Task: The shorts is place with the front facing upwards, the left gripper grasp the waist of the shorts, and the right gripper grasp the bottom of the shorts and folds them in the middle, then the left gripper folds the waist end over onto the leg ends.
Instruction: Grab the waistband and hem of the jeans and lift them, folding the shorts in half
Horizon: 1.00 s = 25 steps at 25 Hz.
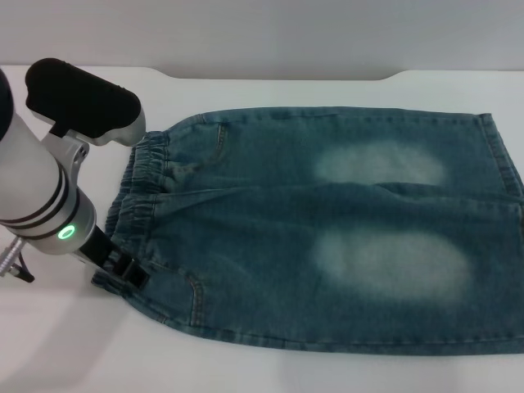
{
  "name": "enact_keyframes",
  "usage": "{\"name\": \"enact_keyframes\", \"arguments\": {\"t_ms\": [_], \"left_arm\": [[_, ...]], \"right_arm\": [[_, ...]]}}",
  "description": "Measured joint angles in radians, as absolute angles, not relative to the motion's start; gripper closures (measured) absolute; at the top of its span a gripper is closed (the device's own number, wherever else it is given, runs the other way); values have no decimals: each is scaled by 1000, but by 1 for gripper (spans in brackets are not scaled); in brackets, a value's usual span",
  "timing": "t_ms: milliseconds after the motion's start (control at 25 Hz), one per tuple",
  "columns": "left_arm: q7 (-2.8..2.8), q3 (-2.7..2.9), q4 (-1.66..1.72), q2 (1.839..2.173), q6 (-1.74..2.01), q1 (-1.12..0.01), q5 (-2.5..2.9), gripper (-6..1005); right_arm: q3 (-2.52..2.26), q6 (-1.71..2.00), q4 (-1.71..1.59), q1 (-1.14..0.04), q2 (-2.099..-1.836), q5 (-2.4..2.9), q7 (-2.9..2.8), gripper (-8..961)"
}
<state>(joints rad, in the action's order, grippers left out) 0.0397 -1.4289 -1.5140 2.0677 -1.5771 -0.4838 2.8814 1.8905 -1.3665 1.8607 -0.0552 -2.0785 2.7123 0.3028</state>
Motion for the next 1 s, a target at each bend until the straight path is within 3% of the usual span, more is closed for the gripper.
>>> {"name": "enact_keyframes", "arguments": {"t_ms": [800,1000], "left_arm": [[41,-1418,-1433,2064,-1546,-511,2811,323],[41,-1398,-1434,2065,-1539,-510,2825,516]], "right_arm": [[1885,-1374,1906,-37,-2079,2708,312,263],[1884,-1374,1936,-18,-2080,2706,312,263]]}}
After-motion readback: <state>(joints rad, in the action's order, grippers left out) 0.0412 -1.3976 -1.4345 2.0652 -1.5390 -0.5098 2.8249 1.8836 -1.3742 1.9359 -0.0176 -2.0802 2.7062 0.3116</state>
